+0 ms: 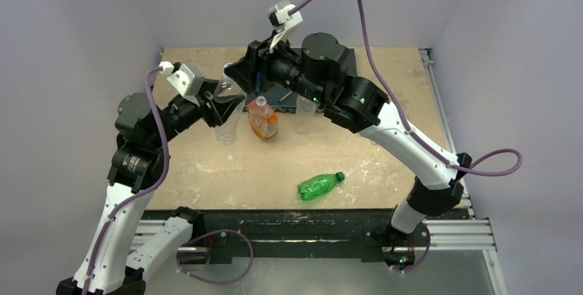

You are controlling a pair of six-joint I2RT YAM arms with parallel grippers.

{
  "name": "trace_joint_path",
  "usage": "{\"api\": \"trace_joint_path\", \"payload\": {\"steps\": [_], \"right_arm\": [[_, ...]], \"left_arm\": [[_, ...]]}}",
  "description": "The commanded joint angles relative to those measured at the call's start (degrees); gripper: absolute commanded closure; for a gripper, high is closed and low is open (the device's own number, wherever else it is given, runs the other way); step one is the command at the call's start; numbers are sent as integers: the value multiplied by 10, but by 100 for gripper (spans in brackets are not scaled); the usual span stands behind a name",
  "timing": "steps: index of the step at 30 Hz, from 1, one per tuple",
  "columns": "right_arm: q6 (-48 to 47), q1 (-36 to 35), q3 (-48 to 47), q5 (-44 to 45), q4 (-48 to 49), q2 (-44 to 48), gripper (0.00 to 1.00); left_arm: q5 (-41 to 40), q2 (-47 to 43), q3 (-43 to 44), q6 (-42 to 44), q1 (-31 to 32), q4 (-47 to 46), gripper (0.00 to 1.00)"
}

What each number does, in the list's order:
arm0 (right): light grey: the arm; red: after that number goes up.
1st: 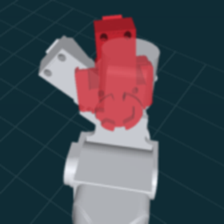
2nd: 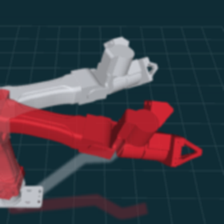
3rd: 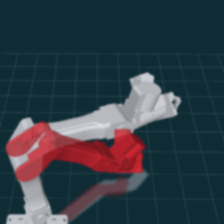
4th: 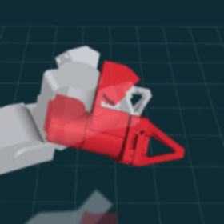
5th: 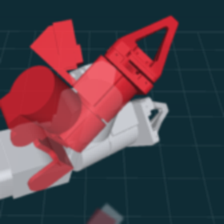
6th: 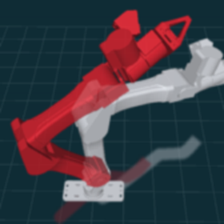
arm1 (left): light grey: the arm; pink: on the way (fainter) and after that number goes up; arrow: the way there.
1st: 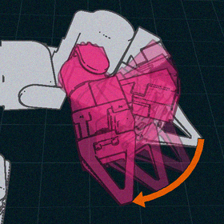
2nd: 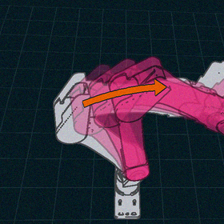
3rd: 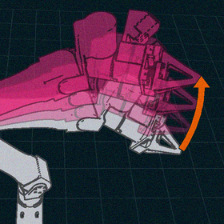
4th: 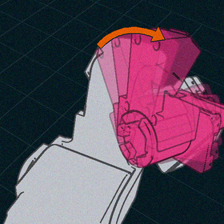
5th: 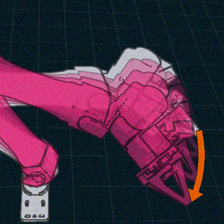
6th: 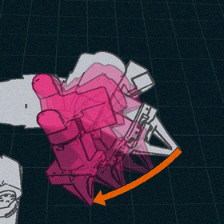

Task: Unscrew the bottle caps
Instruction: Unscrew the bottle cap from the plastic bottle.

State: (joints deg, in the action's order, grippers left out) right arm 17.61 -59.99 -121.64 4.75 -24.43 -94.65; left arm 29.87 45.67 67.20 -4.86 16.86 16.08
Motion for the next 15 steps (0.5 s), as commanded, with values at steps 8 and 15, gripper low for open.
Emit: {"api": "trace_joint_path", "payload": {"steps": [8,15], "right_arm": [[30,-1,-12,-14,23,-4,34],[41,-1,-22,-35,29,-19,55]], "left_arm": [[-6,-2,6,0,-3,-5,100],[6,-2,7,-6,-3,-3,100]]}}
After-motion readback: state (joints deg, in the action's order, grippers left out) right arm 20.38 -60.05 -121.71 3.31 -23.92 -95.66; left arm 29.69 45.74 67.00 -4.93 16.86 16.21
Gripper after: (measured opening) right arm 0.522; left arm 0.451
